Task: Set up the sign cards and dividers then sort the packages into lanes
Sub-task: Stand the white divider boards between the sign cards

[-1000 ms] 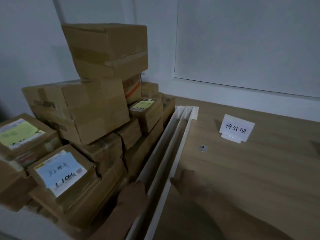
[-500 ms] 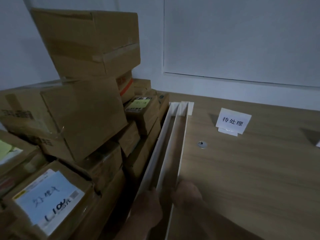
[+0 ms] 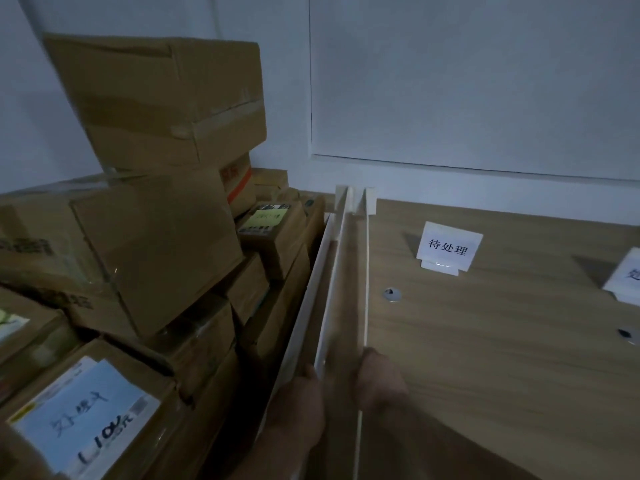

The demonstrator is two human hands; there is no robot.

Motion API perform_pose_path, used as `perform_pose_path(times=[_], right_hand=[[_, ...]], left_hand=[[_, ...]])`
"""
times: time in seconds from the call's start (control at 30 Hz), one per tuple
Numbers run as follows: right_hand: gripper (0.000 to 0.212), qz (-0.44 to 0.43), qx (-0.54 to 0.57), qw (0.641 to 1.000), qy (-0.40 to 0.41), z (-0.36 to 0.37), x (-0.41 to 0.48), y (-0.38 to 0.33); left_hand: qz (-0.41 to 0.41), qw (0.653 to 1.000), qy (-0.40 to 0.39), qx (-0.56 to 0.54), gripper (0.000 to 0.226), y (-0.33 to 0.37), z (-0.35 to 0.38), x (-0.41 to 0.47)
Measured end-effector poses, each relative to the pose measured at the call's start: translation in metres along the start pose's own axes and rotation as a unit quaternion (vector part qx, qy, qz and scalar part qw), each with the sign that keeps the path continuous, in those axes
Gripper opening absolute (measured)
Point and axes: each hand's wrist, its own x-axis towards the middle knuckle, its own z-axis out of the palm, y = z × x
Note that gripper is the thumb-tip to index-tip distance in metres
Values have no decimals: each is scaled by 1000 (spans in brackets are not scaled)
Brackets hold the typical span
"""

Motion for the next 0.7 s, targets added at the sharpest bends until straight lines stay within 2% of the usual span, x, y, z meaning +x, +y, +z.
perform_pose_path(times=[0.07, 0.2, 0.37, 0.53, 0.7], right_hand=[[27, 11, -4, 1000, 12, -19, 2, 5], [17, 24, -11, 998, 51, -65, -5, 20], [25, 37, -45, 992, 110, -127, -27, 59], [29, 68, -53, 984, 158, -191, -60, 119], [24, 97, -67, 974, 191, -252, -97, 205]], left_hand=[[-15, 1000, 16, -14, 49, 3, -4, 6], [11, 998, 48, -44, 52, 20, -25, 8], [63, 991, 86, -82, 39, 55, -45, -1], [141, 981, 104, -78, 37, 115, -60, -11], [168, 977, 91, -89, 43, 197, -58, -25]])
